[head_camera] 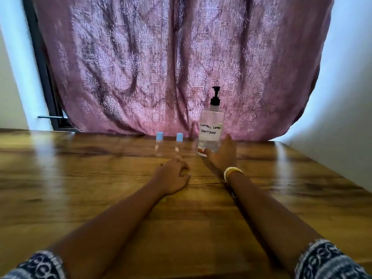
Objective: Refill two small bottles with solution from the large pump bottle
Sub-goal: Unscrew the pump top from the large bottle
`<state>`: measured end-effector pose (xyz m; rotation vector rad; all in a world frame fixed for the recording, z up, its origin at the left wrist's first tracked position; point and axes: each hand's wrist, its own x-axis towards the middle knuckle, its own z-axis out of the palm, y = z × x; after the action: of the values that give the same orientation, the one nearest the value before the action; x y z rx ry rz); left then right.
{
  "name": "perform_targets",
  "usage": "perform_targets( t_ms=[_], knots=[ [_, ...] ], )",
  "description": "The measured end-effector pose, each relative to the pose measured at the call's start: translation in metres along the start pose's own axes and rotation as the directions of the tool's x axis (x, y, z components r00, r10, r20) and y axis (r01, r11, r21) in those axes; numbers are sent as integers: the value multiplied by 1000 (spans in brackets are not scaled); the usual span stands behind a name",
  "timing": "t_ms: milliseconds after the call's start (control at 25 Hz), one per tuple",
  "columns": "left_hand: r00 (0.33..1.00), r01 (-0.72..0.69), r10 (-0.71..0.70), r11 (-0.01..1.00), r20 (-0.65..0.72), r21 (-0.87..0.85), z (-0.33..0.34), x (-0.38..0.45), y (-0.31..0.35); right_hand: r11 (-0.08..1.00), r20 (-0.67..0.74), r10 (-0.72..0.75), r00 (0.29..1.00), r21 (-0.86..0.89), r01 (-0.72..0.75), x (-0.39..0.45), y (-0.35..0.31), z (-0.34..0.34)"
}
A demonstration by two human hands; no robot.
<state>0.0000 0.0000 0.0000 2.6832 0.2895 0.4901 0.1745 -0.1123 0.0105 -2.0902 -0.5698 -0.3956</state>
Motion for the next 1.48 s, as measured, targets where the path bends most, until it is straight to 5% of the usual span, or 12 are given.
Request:
perform_targets(
  t_ms=[200, 400, 640, 920, 1200, 1360, 1400, 1480],
  knots=[
    [997, 43, -34, 990, 65, -131, 0, 9, -7, 872, 126, 164, 978, 446, -204, 23, -4, 3],
    [995, 49, -35, 988, 96, -147, 0, 14, -9, 872, 168, 113, 979, 455, -179, 28, 10, 5],
    [993, 118, -114, 858, 39, -500, -12, 1, 3, 855, 379, -38, 925, 491, -166, -6, 3, -14],
    [989, -64, -76, 570, -130, -819, -51, 4, 14, 874, 704, -388, 595, 486, -5, -50, -46, -49],
    [973, -222, 40, 410, -225, -885, -76, 4, 18, 897, 781, -412, 470, 438, 59, -68, -67, -52],
    [972, -232, 63, 406, -226, -884, -77, 4, 20, 929, 882, -369, 293, 345, 133, -52, -78, -80],
    [972, -234, 70, 409, -226, -882, -75, 4, 19, 908, 848, -410, 336, 414, 64, -46, -85, -92],
    [967, -252, 79, 412, -241, -876, -74, 3, 19, 760, 669, -428, 608, 630, -158, -37, -100, -112]
  ],
)
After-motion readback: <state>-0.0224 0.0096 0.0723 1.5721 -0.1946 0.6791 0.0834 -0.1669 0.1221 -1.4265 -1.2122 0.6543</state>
